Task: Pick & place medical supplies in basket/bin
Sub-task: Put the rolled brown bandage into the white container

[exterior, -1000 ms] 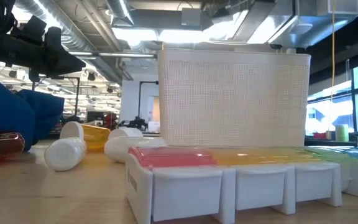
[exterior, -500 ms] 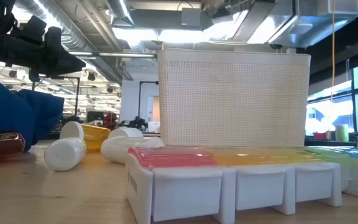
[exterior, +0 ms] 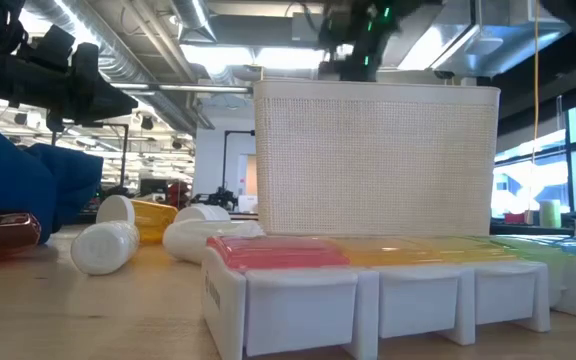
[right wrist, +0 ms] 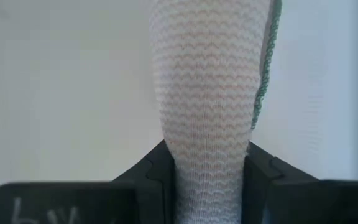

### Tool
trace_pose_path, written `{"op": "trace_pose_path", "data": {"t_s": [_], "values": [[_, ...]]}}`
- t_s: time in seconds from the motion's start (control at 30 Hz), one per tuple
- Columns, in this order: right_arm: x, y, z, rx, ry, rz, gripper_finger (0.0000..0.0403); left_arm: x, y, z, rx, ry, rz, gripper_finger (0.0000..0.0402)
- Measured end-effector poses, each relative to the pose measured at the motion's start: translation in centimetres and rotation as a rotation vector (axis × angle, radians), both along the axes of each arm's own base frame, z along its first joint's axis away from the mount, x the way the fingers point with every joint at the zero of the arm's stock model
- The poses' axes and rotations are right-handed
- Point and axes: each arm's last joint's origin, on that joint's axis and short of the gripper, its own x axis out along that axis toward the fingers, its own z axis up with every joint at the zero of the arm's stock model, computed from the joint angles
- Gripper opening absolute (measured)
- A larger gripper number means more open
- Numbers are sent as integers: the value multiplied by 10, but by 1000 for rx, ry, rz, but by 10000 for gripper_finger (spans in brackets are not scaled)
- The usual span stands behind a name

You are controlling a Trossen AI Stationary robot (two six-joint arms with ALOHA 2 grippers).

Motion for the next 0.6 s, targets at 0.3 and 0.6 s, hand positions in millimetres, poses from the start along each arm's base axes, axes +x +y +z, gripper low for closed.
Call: {"op": "trace_pose_path", "data": {"t_s": [0.3, 0.6], "values": [[25, -23, -75, 48, 71, 49, 112, 0, 0, 0, 0, 0, 0, 111], [38, -31, -110, 65, 98, 45, 114, -1, 1, 0, -3, 0, 29, 111]]}}
